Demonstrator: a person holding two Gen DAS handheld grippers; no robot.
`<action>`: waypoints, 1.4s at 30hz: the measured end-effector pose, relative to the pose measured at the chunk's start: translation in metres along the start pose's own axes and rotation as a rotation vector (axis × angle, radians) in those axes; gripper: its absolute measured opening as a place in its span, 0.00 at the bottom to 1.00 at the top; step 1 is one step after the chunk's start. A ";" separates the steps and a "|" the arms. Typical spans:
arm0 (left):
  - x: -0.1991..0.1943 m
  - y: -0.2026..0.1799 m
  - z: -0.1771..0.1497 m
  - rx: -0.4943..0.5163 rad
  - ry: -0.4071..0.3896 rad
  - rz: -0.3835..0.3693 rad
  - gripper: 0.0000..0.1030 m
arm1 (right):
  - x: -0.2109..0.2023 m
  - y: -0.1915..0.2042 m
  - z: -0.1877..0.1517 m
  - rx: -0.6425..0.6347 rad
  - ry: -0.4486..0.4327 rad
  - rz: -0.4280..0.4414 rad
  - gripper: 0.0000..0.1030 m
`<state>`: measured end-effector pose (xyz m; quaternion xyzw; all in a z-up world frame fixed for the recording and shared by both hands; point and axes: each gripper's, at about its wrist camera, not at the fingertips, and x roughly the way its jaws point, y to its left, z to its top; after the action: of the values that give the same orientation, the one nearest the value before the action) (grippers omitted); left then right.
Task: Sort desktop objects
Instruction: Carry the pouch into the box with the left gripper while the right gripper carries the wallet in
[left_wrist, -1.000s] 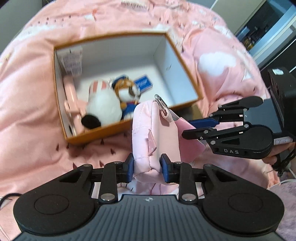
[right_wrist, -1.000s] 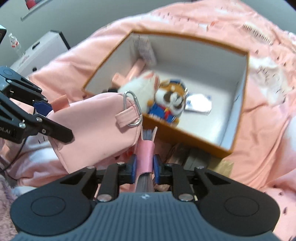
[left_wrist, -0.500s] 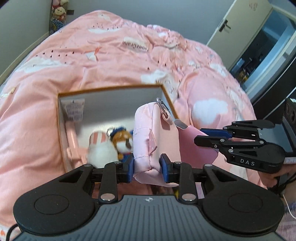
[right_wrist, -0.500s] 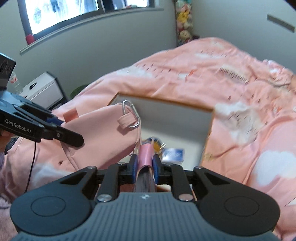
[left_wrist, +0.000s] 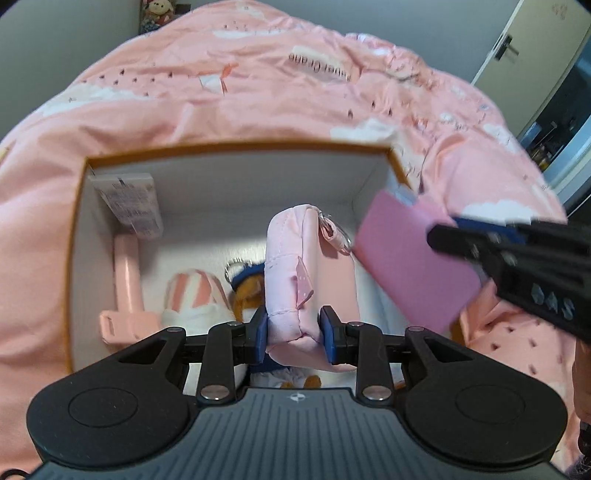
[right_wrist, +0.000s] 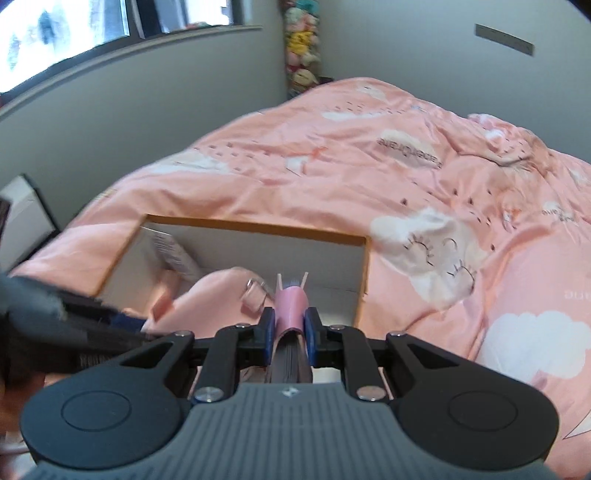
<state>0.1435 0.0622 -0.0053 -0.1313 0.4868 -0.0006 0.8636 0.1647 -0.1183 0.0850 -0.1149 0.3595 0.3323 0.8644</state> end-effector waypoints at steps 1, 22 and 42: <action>0.005 -0.003 -0.004 0.012 0.004 0.015 0.32 | 0.008 -0.001 -0.001 0.007 0.005 -0.015 0.17; 0.021 -0.007 -0.013 0.047 0.104 -0.110 0.47 | 0.070 0.008 -0.024 0.083 0.233 0.064 0.01; 0.040 0.008 -0.025 0.032 0.081 -0.247 0.35 | 0.100 0.010 -0.010 -0.015 0.402 -0.013 0.31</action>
<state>0.1427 0.0592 -0.0529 -0.1762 0.5013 -0.1198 0.8386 0.2047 -0.0655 0.0085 -0.1877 0.5214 0.2998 0.7765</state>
